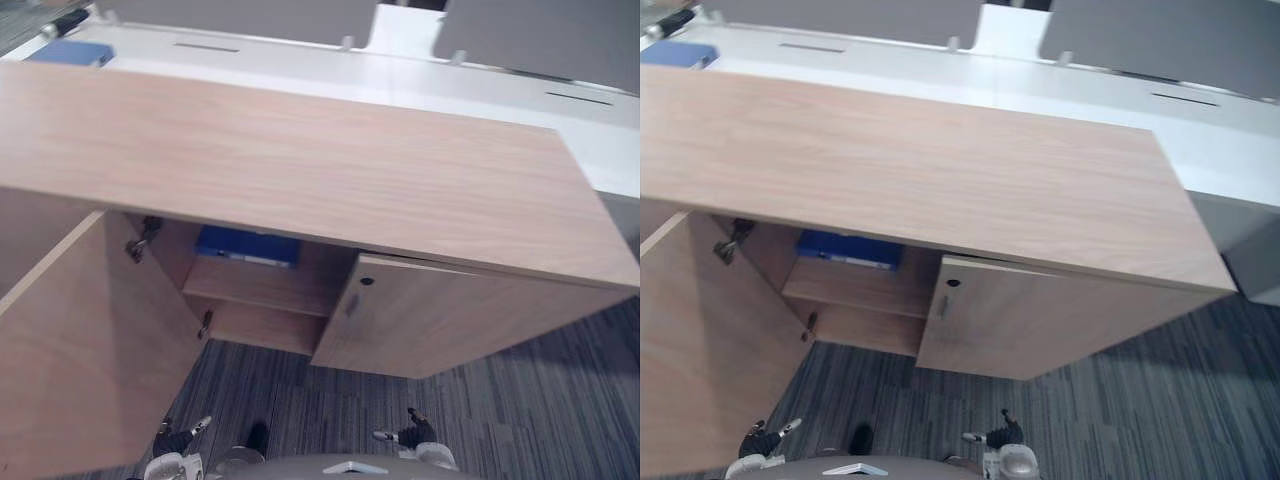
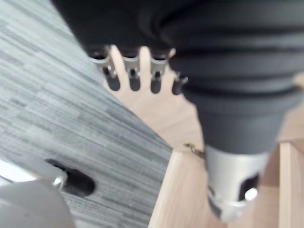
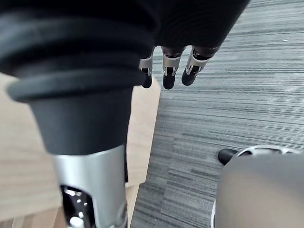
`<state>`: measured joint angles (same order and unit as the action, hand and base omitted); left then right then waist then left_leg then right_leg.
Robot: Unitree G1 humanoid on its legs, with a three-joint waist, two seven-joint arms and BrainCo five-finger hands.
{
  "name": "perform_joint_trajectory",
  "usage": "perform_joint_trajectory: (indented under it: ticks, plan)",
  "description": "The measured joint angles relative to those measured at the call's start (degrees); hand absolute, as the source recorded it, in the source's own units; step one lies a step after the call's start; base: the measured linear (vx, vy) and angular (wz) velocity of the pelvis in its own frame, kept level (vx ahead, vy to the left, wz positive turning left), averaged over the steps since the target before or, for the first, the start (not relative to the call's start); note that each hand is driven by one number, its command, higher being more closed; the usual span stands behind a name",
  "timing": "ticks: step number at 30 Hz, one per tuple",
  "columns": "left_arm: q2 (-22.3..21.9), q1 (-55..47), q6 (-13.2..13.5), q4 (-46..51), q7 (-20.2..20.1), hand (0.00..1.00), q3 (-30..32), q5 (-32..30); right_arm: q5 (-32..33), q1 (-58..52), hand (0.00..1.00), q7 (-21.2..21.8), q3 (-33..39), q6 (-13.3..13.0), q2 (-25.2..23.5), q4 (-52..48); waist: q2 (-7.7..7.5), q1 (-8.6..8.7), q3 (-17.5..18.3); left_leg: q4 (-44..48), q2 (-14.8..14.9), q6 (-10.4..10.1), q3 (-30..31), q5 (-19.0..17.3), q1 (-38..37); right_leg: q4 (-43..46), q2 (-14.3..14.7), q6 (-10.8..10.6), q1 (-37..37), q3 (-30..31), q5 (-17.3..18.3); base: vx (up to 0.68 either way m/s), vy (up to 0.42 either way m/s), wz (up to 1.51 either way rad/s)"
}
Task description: Walk over to the cabinet, pick up the folder, carry it to the office cabinet, place the folder inside the office cabinet, then close the office cabinet door
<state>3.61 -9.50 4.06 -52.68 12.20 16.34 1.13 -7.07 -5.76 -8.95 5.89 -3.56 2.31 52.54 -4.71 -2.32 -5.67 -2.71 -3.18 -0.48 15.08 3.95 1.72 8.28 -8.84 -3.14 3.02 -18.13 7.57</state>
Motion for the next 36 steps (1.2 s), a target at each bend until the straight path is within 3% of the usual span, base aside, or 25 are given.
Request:
perform_joint_trajectory:
  ticks: [1, 3, 6, 8, 11, 12, 14, 19, 23, 31, 36]
  plan:
    - [-0.4, 1.0, 0.0, 1.1, 0.1, 0.00, 0.8, 0.1, 0.0, 0.4, 0.00, 0.0, 0.4, 0.0, -1.1, -1.3, -0.02, -0.05, -1.2, 4.7, -0.1, 0.9, -3.6, -3.9, 2.9, 1.7, -1.0, -0.5, 0.1, -2.0, 1.2, -0.13, -0.001, 0.84]
    - [-1.1, 0.9, -0.1, 2.3, 0.1, 0.00, 2.0, 0.1, 0.1, 0.7, 0.00, -0.1, 1.4, 0.0, -2.3, -2.8, 0.34, 0.00, -1.8, 11.0, 2.3, 1.0, -11.9, -7.6, 5.9, 2.9, -1.2, -1.1, 0.6, -3.7, 2.2, -0.10, -0.011, 0.58]
    - [-2.2, 1.2, -0.1, 2.6, 0.1, 0.00, 3.3, 0.9, 0.1, 1.1, 0.00, -0.2, 1.6, 0.0, -2.3, -3.5, 0.31, 0.24, -2.2, 20.7, 5.2, 1.3, -21.3, -10.1, 8.2, 3.9, -3.0, -1.9, 0.8, -6.1, 3.6, -0.07, 0.082, 0.32]
    - [-2.4, 1.2, -0.1, 2.4, 0.1, 0.00, 3.2, 1.0, 0.1, 1.0, 0.00, -0.3, 2.2, 0.1, -1.8, -4.3, 2.11, 0.96, -1.8, 26.3, 6.4, 2.4, -23.9, -15.2, 9.6, 7.4, -2.8, -3.7, 0.7, -6.5, 6.2, 0.01, 0.105, 0.42]
    - [-0.6, 1.3, -0.1, 2.5, 0.0, 0.00, 2.0, 1.0, 0.1, 0.2, 0.00, -0.3, 2.6, 0.5, -3.0, -1.5, -0.99, 1.52, 0.5, 15.6, 1.9, 2.5, -21.5, -9.9, 6.9, 4.2, -2.8, -1.8, 0.0, -2.1, 6.3, 0.04, -0.005, 0.50]
    - [-0.4, 1.6, -0.1, 2.4, 0.0, 0.00, 1.5, 1.0, 0.1, 0.9, 0.00, -0.3, 3.8, 0.6, -2.8, -0.6, -1.03, 1.59, 0.5, 12.5, 0.8, 2.9, -20.5, -7.8, 6.0, 2.2, -2.3, -1.3, 0.5, -1.3, 5.4, 0.07, -0.022, 0.53]
    - [0.0, 1.4, -0.2, 1.9, 0.0, 0.00, 1.6, 1.0, 0.1, 1.9, 0.00, -0.3, 3.9, 1.0, -1.9, 0.8, -0.93, 1.60, 0.5, 9.6, 0.1, 3.2, -19.9, -6.2, 4.4, 0.1, -2.1, -2.0, 2.2, -1.3, 3.3, 0.08, 0.000, 0.29]
    - [2.7, -1.0, -0.2, 1.3, 0.1, 0.00, 4.5, 0.9, 0.1, 5.0, 0.00, -0.2, 3.8, 1.1, -0.7, 2.6, 1.32, 1.15, 0.0, -0.9, 0.8, 2.5, -19.8, -1.4, -3.7, -2.2, -0.4, -0.8, 5.9, 0.7, 0.6, 0.04, -0.047, -0.02]
    - [5.3, -1.0, -0.3, 1.0, 0.1, 0.00, 7.3, 0.9, 0.1, 6.5, 0.00, 0.0, 3.4, 1.1, 0.8, 3.9, 1.56, 0.96, -0.1, -1.9, 2.2, 2.0, -20.0, -0.8, -5.6, -2.7, 0.9, -0.1, 7.1, 1.9, -1.1, -0.02, -0.041, -0.08]
    - [13.4, -0.5, -0.3, 0.1, 0.1, 0.00, 14.6, 0.0, 0.1, 7.6, 0.00, 0.1, 1.1, 1.2, 3.1, 5.4, 2.25, 1.00, -0.6, -2.4, 2.3, 1.2, -21.3, -0.3, -5.8, -3.2, 1.0, -0.6, 6.9, 3.2, -1.0, -0.12, -0.004, -0.11]
    - [17.3, -0.5, -0.3, -0.3, 0.0, 0.00, 20.4, -0.2, 0.1, 7.7, 0.00, 0.2, 1.1, 1.3, 3.8, 6.8, 3.04, 0.86, -1.0, -2.4, 1.6, 0.8, -19.7, 0.1, -5.4, -4.0, 0.6, -1.5, 7.0, 3.4, 1.2, -0.13, 0.016, 0.07]
